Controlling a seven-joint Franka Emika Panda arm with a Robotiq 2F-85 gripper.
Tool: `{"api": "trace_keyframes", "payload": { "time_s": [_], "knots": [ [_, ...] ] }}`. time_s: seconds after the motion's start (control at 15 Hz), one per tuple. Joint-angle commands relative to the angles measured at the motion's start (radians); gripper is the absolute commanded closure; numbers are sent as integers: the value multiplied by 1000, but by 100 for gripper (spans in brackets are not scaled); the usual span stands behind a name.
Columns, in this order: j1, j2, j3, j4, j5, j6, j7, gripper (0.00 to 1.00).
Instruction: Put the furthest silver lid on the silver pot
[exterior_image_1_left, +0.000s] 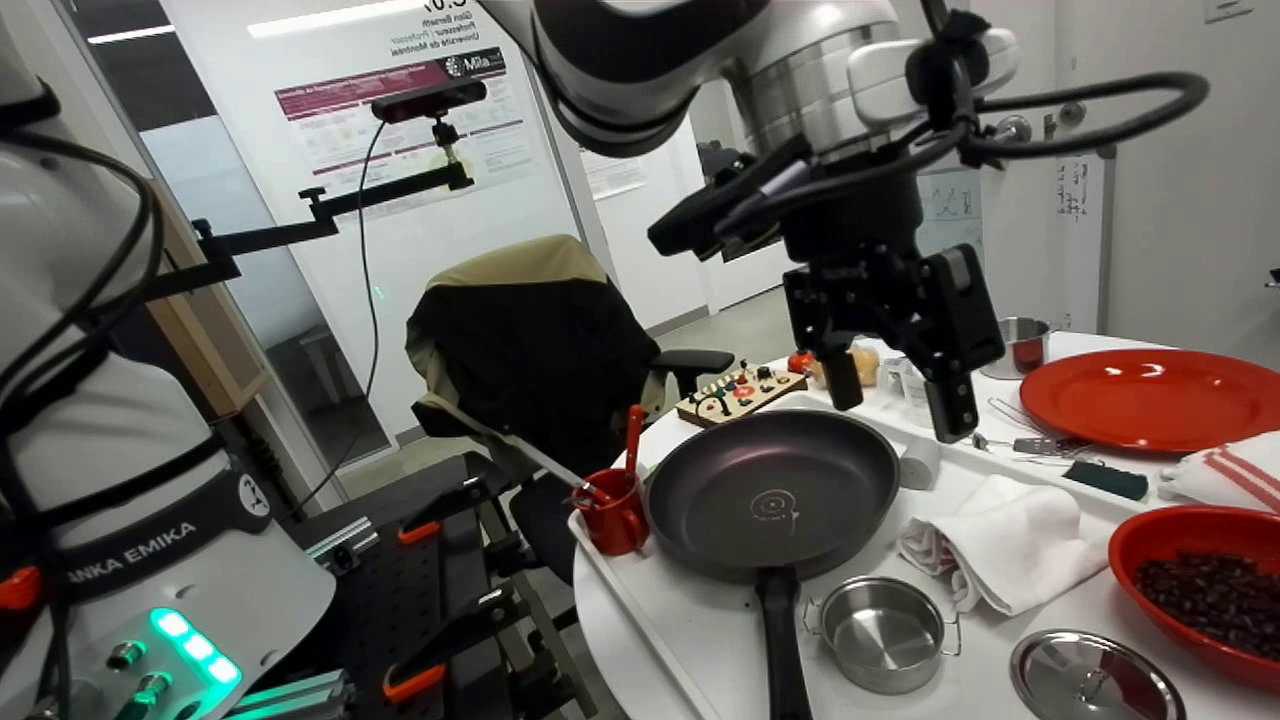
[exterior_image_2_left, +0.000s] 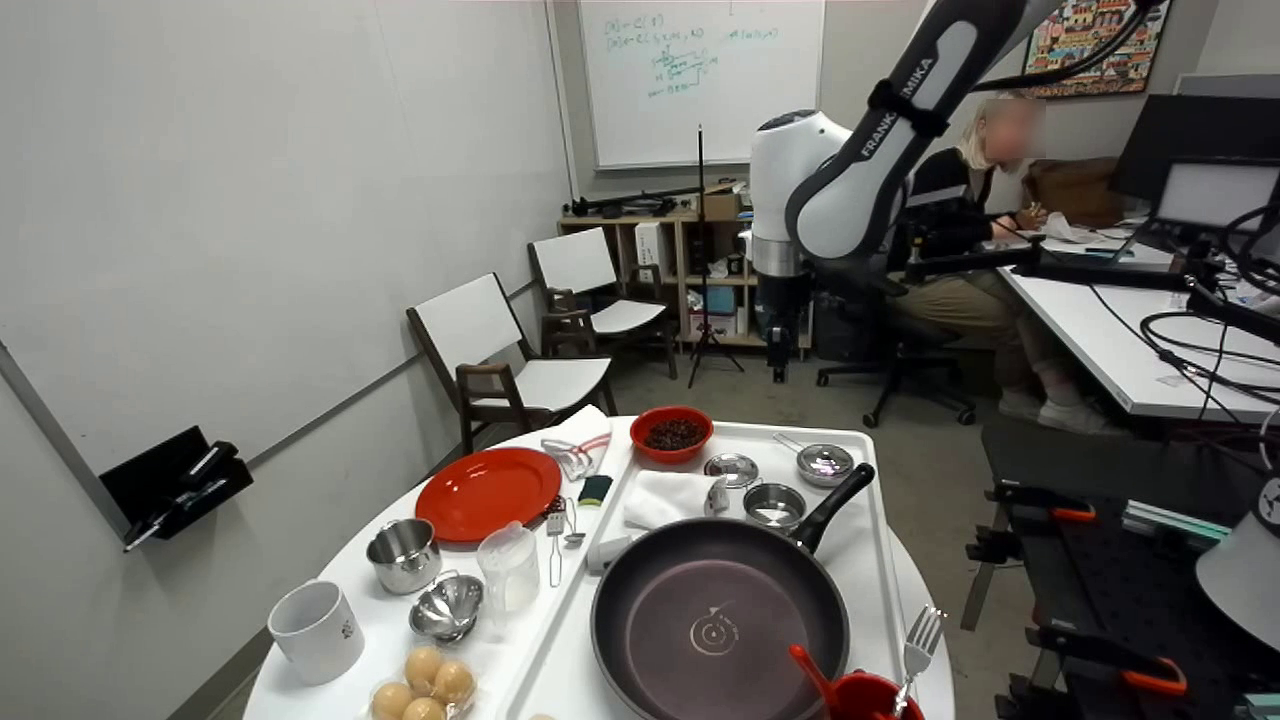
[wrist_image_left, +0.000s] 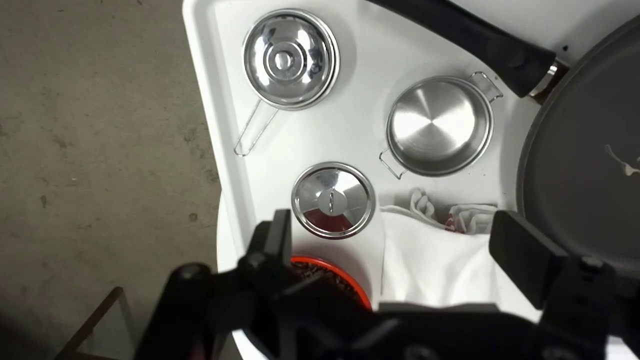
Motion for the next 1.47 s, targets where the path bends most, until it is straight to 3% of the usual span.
{"api": "trace_keyframes", "payload": {
  "time_s": [0.0,0.67,1.4],
  "knots": [
    [-7,154,34,146,85,7,-20,0],
    [-52,458,74,487,157,-87,-16,0],
    [-113,601,90,660,177,-221,-40,0]
  ]
}}
